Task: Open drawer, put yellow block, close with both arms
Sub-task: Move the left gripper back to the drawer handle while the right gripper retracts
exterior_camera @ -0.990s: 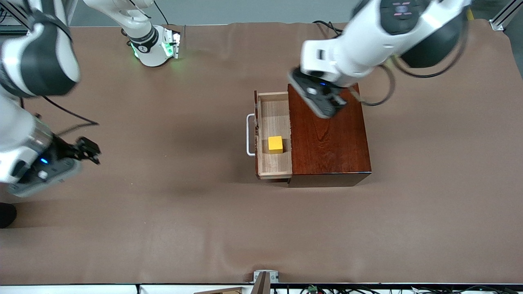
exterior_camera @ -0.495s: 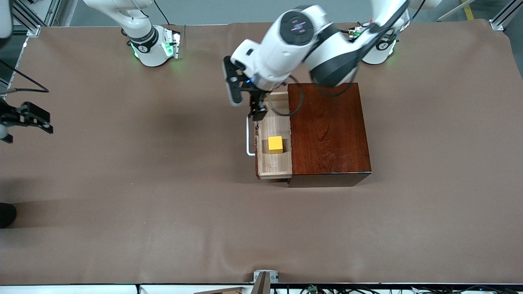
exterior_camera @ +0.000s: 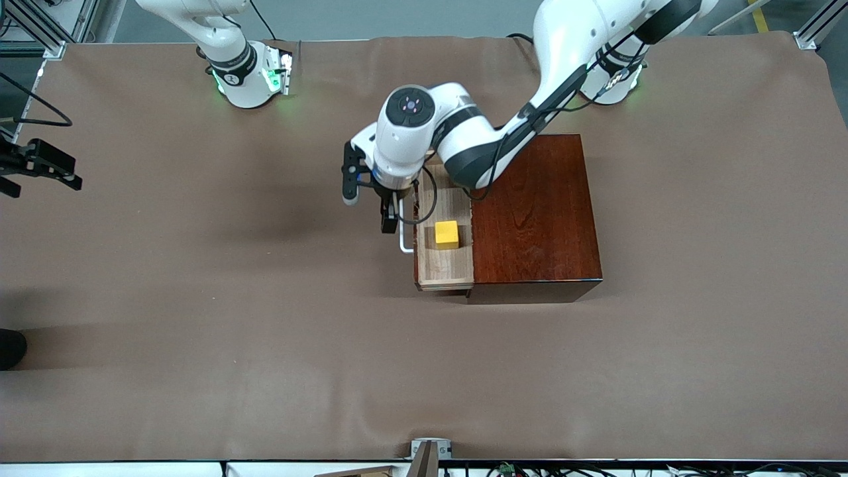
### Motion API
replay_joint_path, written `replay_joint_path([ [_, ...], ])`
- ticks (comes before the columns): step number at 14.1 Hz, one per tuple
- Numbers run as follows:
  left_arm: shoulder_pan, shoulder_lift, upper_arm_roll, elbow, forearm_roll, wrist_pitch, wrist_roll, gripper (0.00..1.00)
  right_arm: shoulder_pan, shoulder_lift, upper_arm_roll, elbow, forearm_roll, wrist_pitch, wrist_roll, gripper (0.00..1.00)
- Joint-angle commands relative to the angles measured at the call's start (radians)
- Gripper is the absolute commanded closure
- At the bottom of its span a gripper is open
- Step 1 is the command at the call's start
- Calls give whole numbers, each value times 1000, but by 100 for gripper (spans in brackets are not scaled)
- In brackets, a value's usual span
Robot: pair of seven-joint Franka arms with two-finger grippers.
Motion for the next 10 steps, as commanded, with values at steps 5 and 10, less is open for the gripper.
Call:
replay_joint_path([
  [5, -50, -5, 69, 43, 30, -122, 14, 0, -10, -55, 6, -85, 36, 5, 40, 0],
  [10, -48, -22, 83, 45, 35, -262, 19, 0, -10, -57, 6, -84, 39, 30, 55, 0],
])
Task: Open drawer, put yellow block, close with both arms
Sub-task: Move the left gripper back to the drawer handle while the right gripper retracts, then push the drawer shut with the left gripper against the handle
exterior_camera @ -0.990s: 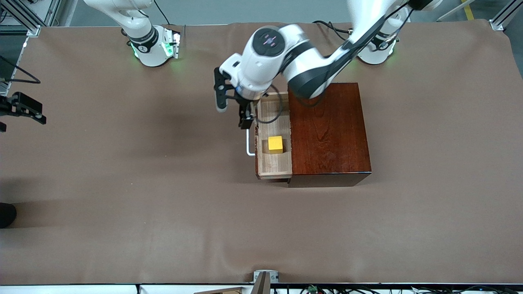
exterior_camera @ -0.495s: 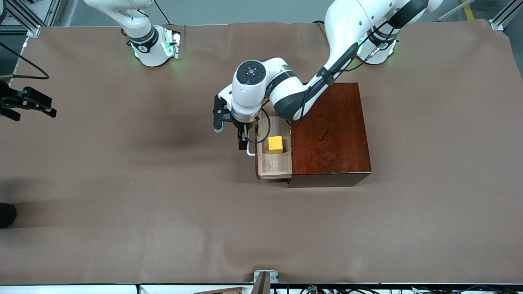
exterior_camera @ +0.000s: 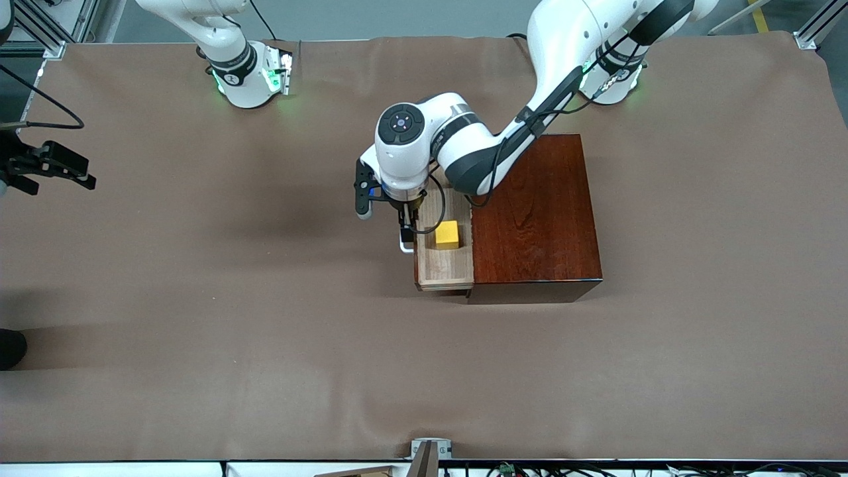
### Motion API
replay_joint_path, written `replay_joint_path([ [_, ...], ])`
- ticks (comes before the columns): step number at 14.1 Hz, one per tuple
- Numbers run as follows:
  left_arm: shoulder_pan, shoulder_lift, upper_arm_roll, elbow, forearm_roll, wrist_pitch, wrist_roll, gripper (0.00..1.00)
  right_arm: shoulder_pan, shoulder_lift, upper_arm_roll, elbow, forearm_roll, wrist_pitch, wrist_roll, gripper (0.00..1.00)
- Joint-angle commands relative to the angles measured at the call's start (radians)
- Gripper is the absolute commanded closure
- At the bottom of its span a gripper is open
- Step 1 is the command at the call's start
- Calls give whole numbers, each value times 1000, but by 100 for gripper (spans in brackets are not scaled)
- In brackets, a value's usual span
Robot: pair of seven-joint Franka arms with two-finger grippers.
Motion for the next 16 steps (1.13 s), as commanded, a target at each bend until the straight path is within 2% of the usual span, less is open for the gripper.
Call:
replay_joint_path([
  [1, -12, -22, 25, 9, 29, -113, 17, 0, -11, -39, 6, -34, 29, 5, 81, 0],
  [4, -11, -24, 36, 9, 107, -200, 27, 0, 3, -30, 14, 28, 30, -103, 148, 0],
  [7, 2, -28, 34, 7, 187, -259, 27, 0, 5, -14, 14, 77, 28, -134, 149, 0],
  [12, 3, -28, 65, 4, 219, -366, 24, 0, 2, -11, 10, 98, 28, -165, 143, 0],
  [16, -1, -25, 92, -1, 231, -383, 24, 0, -15, -8, 7, 98, 30, -156, 148, 0],
])
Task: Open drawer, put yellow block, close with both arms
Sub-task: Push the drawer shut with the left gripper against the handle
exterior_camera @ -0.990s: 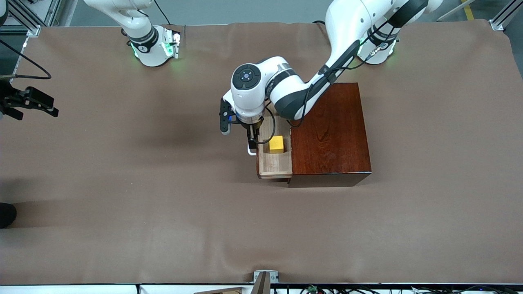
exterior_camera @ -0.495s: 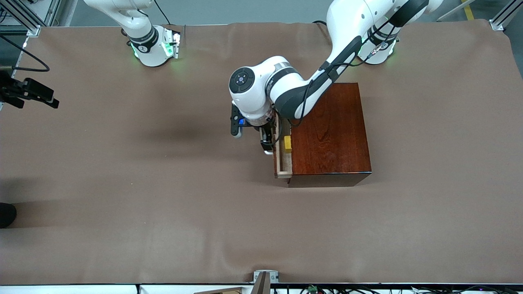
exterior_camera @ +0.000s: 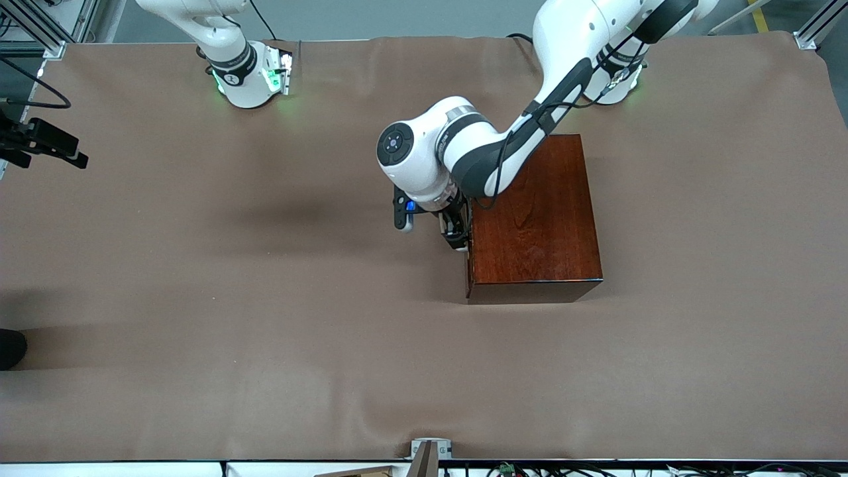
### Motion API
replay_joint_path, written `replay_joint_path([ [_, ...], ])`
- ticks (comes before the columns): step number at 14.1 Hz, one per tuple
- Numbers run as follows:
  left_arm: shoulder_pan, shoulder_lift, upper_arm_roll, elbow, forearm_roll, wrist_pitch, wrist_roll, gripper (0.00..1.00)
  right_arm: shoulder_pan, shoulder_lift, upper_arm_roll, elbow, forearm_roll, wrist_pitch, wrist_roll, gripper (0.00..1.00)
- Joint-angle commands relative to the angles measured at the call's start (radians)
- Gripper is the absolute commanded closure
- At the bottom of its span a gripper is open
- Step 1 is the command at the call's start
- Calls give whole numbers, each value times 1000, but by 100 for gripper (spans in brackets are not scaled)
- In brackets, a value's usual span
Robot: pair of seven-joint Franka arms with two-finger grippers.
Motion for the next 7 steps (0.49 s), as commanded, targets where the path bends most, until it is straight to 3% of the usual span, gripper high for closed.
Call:
replay_joint_path([
  [1, -6, -9, 40, -16, 60, -34, 15, 0, -15, 4, 2, 10, 16, -5, 15, 0],
  [5, -20, -12, 29, -10, 46, 56, -51, 0, -15, 8, 2, 10, 8, -4, 15, 0],
  [7, -44, -17, 18, -5, 17, 115, -177, 0, -12, 18, 2, 12, 4, -4, 15, 0],
])
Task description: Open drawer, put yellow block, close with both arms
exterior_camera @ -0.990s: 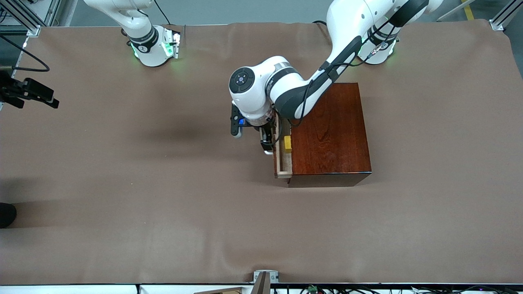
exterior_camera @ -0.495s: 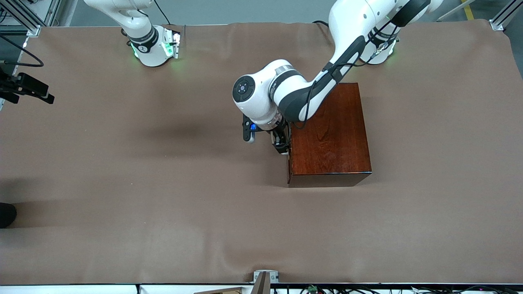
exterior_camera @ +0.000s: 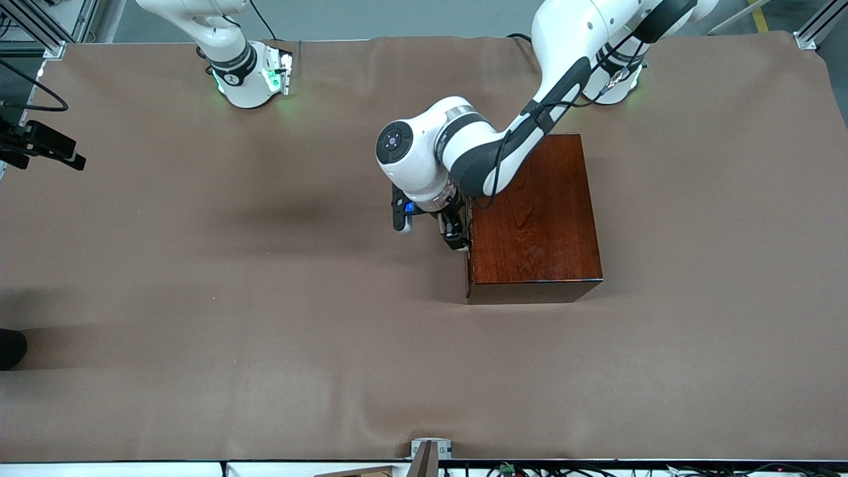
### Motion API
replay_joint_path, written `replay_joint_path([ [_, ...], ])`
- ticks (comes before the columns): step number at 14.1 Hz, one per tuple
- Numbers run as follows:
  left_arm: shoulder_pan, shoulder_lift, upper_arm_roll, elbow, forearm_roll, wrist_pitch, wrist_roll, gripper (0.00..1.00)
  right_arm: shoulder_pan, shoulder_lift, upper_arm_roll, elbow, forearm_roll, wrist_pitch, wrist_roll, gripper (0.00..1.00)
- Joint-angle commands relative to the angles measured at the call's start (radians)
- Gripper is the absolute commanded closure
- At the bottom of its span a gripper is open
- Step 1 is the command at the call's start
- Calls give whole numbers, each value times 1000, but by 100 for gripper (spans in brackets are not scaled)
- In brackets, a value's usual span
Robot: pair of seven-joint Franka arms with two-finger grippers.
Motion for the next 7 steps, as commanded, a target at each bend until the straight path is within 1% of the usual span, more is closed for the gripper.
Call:
replay_joint_path([
  [1, -37, -19, 3, 3, -9, 62, -163, 0, -9, 12, 8, 12, 4, -5, 15, 0],
  [3, -34, -37, -32, 23, -37, 62, -301, 0, -10, 12, 8, 12, 4, -5, 15, 0],
  [6, -25, -118, -28, 20, -110, 53, -573, 0, -10, 12, 8, 15, 5, -6, 10, 0],
  [7, -22, -147, -25, 20, -115, 42, -648, 0, -7, 9, 8, 42, 7, -9, 14, 0],
])
